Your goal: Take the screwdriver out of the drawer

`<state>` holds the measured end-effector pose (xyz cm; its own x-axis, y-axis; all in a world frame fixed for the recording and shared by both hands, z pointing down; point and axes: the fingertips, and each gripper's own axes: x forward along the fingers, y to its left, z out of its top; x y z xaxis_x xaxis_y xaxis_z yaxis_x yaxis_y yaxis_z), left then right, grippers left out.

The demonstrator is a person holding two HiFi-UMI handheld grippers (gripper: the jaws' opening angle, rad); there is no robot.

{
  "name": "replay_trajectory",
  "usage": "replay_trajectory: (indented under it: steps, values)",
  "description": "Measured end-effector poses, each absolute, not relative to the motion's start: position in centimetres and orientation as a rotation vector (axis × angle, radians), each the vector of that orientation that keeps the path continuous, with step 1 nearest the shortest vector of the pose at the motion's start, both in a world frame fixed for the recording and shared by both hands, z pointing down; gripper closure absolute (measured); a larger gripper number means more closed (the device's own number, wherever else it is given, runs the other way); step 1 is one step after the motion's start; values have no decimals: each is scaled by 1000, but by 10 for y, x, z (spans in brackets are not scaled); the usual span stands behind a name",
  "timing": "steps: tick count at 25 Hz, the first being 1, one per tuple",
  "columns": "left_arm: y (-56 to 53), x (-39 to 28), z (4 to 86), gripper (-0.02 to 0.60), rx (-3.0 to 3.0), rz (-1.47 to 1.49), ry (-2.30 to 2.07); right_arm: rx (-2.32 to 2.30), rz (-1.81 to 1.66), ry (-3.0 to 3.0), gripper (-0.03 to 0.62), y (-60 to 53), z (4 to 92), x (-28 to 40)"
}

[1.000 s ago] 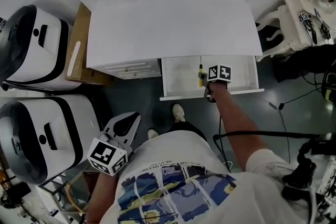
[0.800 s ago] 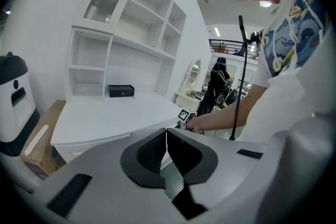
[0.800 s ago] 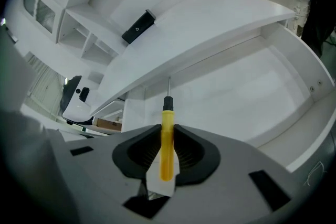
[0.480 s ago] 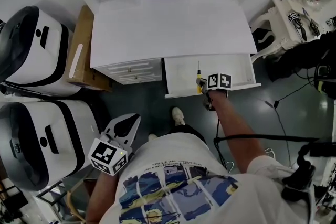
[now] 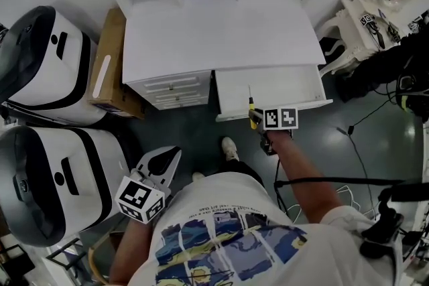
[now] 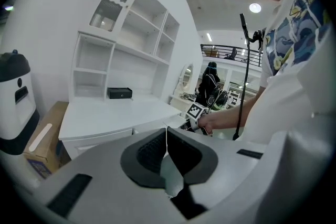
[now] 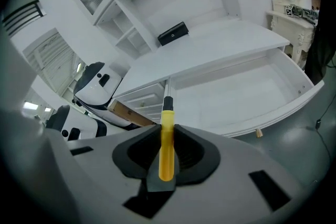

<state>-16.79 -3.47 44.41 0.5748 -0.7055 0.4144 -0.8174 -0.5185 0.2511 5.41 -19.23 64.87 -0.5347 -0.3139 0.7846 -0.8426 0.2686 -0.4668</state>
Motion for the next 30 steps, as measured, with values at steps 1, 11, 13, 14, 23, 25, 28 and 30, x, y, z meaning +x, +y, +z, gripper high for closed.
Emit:
replay_trajectory:
  steps: [1,11,13,14,23,25,28,30]
  values:
    - [-31,-170,445,568,2393,362,-1224,1033,1233,-1999,499,-187,644,51]
    - [-1,-178,445,568,2417,326,-1207,988,1135,-2097,499,-139,601,32]
    - [6,-178,446,568,2420,323,-1200,978,1116,-2116,499,-129,593,28]
    - [9,-178,446,568,2421,323,-1197,975,1107,-2126,499,-125,589,26]
    - [32,-175,446,568,2438,313,-1180,937,1060,-2217,499,-80,566,11]
    - [37,-174,446,568,2440,311,-1174,945,1041,-2219,499,-73,560,13]
    - [41,-171,445,568,2445,305,-1168,945,1021,-2230,499,-64,552,13]
    - [43,-170,446,568,2447,299,-1167,945,1011,-2235,499,-59,548,13]
